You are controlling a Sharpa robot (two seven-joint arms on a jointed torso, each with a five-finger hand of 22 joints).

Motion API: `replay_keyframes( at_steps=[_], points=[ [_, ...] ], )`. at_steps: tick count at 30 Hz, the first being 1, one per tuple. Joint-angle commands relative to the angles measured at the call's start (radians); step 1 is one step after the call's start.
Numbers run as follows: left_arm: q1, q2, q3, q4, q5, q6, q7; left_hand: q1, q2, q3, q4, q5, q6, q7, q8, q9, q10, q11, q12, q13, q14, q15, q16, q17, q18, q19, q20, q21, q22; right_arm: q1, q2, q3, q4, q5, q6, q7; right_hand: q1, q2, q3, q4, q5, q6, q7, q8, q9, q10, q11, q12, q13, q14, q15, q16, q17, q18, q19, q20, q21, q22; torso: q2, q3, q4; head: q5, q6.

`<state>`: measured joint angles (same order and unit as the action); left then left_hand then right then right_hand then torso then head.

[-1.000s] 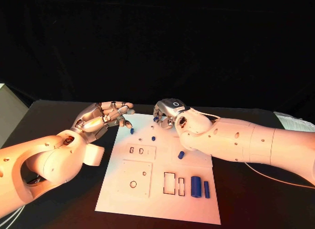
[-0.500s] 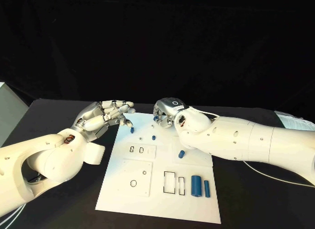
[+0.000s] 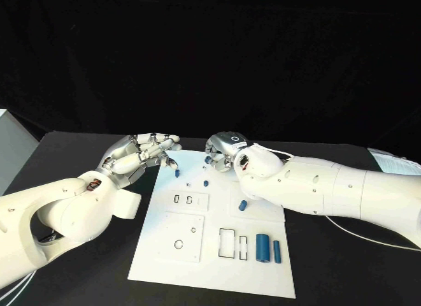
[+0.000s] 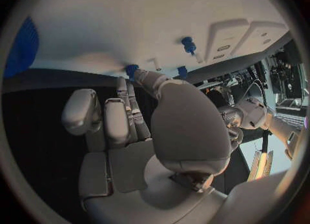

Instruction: Assemble the parts on the task board

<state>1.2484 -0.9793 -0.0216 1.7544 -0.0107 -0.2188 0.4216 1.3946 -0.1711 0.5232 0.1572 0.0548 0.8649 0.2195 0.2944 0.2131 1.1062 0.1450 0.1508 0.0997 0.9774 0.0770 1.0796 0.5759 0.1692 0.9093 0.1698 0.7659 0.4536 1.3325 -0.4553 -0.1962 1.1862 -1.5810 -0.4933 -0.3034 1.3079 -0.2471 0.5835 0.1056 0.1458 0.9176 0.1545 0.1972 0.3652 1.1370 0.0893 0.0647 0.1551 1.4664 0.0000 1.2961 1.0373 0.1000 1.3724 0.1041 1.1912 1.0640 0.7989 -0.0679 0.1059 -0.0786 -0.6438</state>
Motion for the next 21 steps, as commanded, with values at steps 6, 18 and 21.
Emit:
replay_keyframes(
  at_steps=[6, 18, 21],
  points=[
    [0.002, 0.000, 0.001, 0.000, 0.004, 0.018, 0.002, -0.009, -0.002, 0.000, 0.007, -0.001, -0.008, -0.001, 0.007, 0.002, -0.005, 0.001, 0.006, 0.001, -0.005, 0.001, 0.005, 0.001, 0.011, -0.007, 0.002, 0.006, 0.001, 0.000, -0.036, 0.000, 0.045, 0.012, -0.016, 0.006, 0.033, 0.002, -0.147, 0.029, -0.015, -0.075, -0.005, -0.047, 0.002, -0.094, 0.008, 0.027, -0.027, -0.012, 0.009, -0.032, -0.063, 0.016, -0.037, 0.004, -0.087, -0.089, 0.001, 0.0005, 0.0005, -0.001, 0.001],
    [0.002, -0.007, 0.001, 0.000, 0.004, 0.016, 0.001, -0.010, -0.002, -0.001, 0.008, -0.001, -0.009, -0.001, 0.007, 0.002, -0.007, 0.001, 0.007, 0.002, -0.006, 0.001, 0.007, 0.000, 0.011, -0.009, 0.003, 0.009, 0.003, 0.000, -0.231, 0.000, 0.248, 0.021, -0.131, -0.013, 0.072, 0.023, -0.152, 0.056, 0.000, -0.026, 0.006, -0.032, 0.016, -0.031, 0.004, 0.101, -0.022, -0.009, 0.005, -0.028, -0.062, 0.012, -0.021, 0.002, -0.081, -0.069, 0.001, 0.0067, -0.0194, 0.011, 0.012],
    [0.002, -0.007, 0.001, -0.002, 0.004, 0.016, 0.002, -0.010, -0.002, -0.001, 0.008, -0.001, -0.009, -0.001, 0.007, 0.002, -0.007, 0.001, 0.007, 0.002, -0.006, 0.001, 0.007, 0.000, 0.011, -0.009, 0.003, 0.009, 0.003, 0.000, -0.293, 0.000, 0.295, 0.039, -0.161, -0.004, 0.093, 0.017, -0.127, 0.050, 0.006, 0.003, -0.001, -0.023, 0.020, 0.081, -0.017, 0.173, 0.008, 0.005, -0.005, 0.000, -0.018, 0.005, -0.002, -0.009, -0.044, -0.022, 0.000, 0.0096, -0.0245, 0.015, 0.014]
  ],
)
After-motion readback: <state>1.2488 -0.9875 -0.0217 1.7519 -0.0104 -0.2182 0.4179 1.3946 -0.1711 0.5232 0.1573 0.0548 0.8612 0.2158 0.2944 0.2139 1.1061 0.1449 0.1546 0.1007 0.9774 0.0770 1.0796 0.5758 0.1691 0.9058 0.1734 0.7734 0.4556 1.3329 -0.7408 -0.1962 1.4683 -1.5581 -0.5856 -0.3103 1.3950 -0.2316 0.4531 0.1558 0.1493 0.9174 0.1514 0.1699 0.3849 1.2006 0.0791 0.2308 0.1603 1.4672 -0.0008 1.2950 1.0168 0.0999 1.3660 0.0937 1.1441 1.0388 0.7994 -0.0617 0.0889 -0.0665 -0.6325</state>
